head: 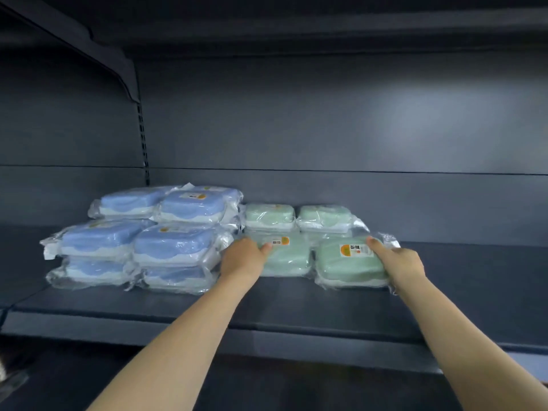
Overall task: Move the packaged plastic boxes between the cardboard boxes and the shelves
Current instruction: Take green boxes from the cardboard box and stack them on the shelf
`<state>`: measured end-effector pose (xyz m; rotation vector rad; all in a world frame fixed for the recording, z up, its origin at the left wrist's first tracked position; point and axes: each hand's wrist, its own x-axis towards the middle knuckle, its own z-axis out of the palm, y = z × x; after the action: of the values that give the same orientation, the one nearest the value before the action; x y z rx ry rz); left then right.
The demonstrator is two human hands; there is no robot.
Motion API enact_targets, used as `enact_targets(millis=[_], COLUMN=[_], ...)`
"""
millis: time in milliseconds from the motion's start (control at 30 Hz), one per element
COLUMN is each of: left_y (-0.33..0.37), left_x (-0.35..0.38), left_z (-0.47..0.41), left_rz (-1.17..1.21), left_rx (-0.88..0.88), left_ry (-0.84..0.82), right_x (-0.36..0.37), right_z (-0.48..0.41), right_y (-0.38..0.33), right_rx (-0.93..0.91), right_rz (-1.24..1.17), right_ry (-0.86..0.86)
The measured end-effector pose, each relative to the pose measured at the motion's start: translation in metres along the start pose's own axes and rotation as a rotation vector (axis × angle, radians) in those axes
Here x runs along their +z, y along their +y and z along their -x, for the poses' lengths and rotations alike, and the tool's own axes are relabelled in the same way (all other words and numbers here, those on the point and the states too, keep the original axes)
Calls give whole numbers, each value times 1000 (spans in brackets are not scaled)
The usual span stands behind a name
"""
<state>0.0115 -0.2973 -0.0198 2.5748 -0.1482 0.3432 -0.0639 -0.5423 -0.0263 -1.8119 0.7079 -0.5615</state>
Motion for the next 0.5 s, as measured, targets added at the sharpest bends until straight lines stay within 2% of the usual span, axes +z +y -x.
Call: enact_targets(millis=[100,233,367,500], left_y=[-3,-5,2,4], left_x=[8,11,10,17], left_z=[-7,-10,-6,-8], left_rz=[-84,-105,99,62], left_rx=[46,173,343,404], left_ry=[14,128,-57,-90], right_x=[3,3,7,27], right_z=[-12,-18,-22,-19], right_y=[6,3,-4,-6], right_rx=[16,0,-28,-93], right_rz=[39,133,164,234], right_ry=[1,3,21,43])
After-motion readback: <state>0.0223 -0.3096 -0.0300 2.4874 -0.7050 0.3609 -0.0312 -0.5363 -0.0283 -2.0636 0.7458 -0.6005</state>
